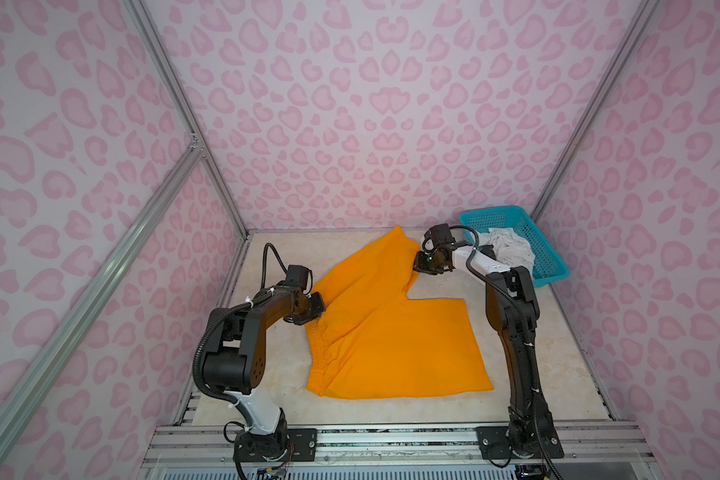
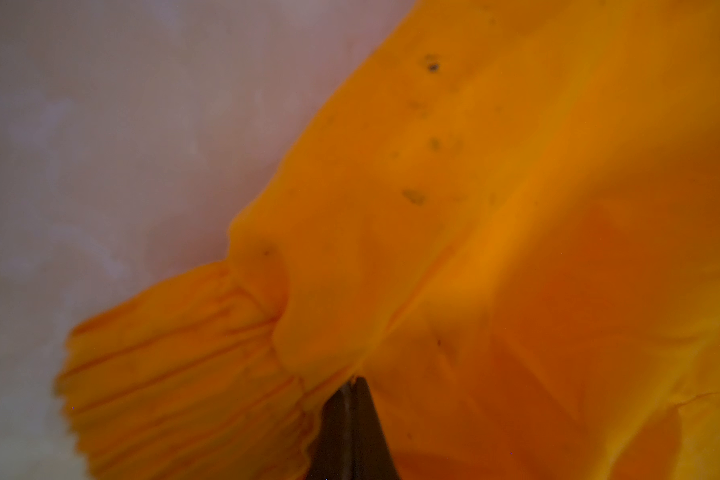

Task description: Fold and stack the mixed laundry pile

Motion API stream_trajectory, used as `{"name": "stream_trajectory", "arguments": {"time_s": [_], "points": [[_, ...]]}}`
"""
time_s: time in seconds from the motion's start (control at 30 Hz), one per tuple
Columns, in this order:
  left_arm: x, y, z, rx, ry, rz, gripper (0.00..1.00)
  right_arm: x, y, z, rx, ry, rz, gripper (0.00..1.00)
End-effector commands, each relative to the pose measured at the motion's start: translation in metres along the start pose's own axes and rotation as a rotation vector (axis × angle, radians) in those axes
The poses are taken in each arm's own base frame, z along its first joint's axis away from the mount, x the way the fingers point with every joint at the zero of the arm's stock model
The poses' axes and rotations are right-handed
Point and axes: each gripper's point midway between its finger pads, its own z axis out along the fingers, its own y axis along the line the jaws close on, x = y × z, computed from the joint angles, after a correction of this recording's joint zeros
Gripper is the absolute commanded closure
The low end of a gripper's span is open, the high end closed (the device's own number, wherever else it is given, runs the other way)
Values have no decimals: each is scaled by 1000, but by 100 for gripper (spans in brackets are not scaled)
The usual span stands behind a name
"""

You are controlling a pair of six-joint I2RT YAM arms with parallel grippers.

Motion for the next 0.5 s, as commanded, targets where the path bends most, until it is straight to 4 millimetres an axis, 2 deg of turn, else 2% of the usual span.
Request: {"name": "stream_trajectory", "arguments": {"time_s": [0.0, 0.1, 0.17, 0.27, 0.37, 0.47], "points": [[-1, 1, -1, -13, 6, 6, 97, 9, -5, 10, 35, 40, 3, 74], [-2, 3, -2, -24, 1, 6, 97, 11, -18, 5, 120, 49, 1, 90], [-4, 4, -2, -32, -1, 4, 97, 15, -32, -7, 178, 38, 7, 99], [-5, 4, 0, -31, 6, -2, 97, 24, -50, -34, 212, 12, 32, 100], [-8, 3, 3, -25, 12, -5, 97, 41, -64, -62, 183, -9, 78, 100], [-11, -1, 6, -10, 16, -1, 97, 72, -69, -73, 123, 42, 96, 100]]}}
